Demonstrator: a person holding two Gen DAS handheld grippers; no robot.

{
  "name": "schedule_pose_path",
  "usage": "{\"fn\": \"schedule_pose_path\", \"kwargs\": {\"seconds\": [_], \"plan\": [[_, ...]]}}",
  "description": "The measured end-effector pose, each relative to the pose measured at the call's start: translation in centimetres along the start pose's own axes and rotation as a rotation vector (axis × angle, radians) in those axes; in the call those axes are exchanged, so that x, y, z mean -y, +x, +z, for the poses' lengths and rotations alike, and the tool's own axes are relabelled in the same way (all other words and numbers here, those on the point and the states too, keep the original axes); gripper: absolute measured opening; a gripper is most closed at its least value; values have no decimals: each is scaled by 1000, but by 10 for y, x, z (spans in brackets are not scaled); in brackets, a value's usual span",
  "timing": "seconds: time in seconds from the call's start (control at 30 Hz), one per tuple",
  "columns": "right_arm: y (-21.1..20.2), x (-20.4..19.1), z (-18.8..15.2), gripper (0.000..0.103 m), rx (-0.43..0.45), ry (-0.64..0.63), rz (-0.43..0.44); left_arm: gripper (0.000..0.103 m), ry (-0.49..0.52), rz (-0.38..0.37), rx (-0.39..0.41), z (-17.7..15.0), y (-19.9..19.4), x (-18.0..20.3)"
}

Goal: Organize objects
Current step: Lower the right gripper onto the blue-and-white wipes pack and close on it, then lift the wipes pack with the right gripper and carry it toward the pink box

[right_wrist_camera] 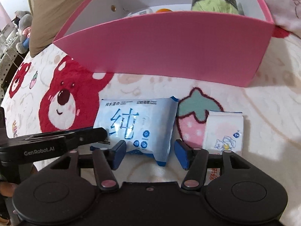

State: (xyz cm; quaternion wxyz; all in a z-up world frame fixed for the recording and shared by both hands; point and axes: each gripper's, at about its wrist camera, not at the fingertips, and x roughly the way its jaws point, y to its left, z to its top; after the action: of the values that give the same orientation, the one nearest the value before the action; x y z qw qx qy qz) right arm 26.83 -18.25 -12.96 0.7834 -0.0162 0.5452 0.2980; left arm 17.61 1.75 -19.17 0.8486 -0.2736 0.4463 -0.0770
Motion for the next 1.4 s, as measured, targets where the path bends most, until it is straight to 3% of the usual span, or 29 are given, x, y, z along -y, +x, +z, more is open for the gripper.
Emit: {"fn": "schedule_pose_path", "kwargs": {"seconds": [0.13, 0.33, 0.6, 0.73, 0.9, 1.0, 1.23, 1.4], "plan": [[-1, -2, -1, 50, 10, -3, 0, 34, 12, -1, 2, 1, 3, 0], [-8, -14, -1, 49, 44, -53, -59, 33, 46, 17, 7, 1, 4, 5], [-3, 8, 5, 49, 61, 91, 0, 31, 18, -9, 7, 4, 5, 2], [3, 6, 4, 34, 66, 97, 11, 27, 51, -1, 24, 1, 2, 8], [-2, -16, -2, 34, 71, -24, -33, 26, 80, -5, 43, -3, -7, 17], [-5, -14, -4, 34, 70, -17, -18, 27, 95, -3, 41, -5, -11, 22], [-15, -26, -5, 35, 73, -48, -7, 28, -13, -49, -21, -5, -23, 9], [-24, -34, -8, 37, 80, -66, 4, 28, 11, -34, -32, -9, -36, 17]]}}
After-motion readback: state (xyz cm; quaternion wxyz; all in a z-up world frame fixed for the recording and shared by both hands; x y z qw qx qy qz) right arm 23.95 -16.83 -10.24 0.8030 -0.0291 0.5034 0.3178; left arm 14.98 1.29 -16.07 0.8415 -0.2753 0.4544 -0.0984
